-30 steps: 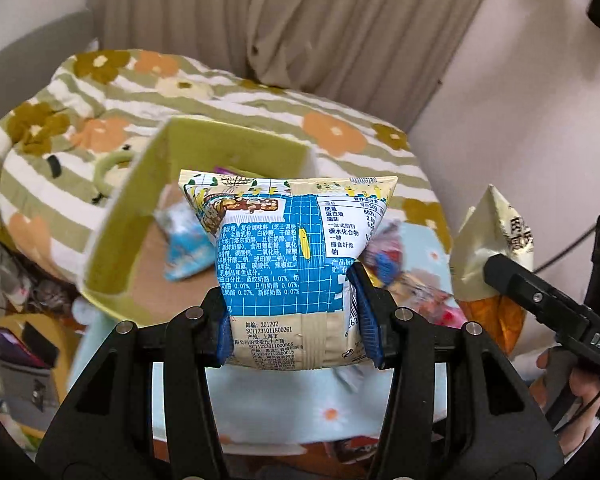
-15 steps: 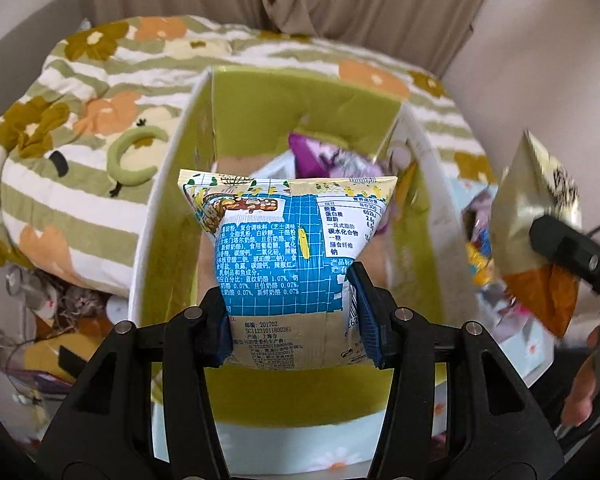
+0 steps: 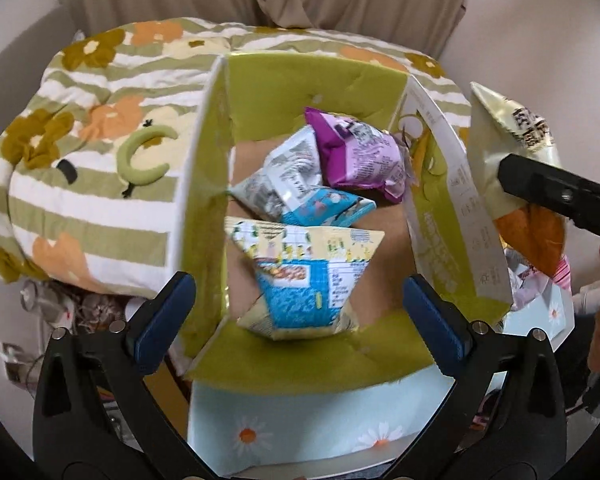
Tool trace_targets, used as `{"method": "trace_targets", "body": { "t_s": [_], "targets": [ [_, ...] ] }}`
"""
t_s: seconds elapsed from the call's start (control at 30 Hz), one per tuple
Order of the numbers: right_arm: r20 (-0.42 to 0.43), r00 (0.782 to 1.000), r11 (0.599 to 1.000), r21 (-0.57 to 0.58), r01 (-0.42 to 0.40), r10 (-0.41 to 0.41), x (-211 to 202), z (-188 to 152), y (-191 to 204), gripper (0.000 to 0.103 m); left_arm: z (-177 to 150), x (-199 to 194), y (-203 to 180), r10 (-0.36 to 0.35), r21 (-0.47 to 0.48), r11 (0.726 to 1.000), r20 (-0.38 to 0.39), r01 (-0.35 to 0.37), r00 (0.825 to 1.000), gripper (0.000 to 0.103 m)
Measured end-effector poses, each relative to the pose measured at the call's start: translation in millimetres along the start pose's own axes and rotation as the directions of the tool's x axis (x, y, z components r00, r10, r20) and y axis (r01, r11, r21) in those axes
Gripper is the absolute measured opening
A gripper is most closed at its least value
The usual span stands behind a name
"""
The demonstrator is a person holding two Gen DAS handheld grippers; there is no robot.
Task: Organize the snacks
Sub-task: 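Carry both packets over the box and release them inside, then withdraw both open tools from the box toward the remaining snacks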
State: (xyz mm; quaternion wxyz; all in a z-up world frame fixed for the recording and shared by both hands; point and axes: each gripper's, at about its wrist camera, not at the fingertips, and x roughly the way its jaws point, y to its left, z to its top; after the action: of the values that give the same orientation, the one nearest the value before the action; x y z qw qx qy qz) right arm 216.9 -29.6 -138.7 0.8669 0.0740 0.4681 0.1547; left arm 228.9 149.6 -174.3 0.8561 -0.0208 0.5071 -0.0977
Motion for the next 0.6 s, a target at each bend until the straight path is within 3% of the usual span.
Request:
{"method": "trace_targets", "body": {
  "t_s": [0.37, 0.47, 0.6],
  "targets": [
    [-0.096, 0.994, 0.998, 0.026, -0.052, 0.054, 46.0, 10.6, 21.6, 0.086, -5.1, -18.0, 22.6, 0.006, -0.044, 0.999, 0.029, -0.005, 1.0, 0.102],
    [-0.079, 0.996, 0.998, 0.043, -0.039, 0.042, 48.8, 8.0, 23.3, 0.089, -6.1, -19.0, 24.6, 0.014, -0.034, 0.999, 0.03, -0.013, 0.999, 0.102],
    [-0.012, 1.0, 0.999, 0.033, -0.025, 0.026, 39.1, 2.8, 24.9, 0.101, -9.5, -19.0, 26.9, 0.021, -0.031, 0.999, 0.029, -0.02, 0.999, 0.102]
  ]
}}
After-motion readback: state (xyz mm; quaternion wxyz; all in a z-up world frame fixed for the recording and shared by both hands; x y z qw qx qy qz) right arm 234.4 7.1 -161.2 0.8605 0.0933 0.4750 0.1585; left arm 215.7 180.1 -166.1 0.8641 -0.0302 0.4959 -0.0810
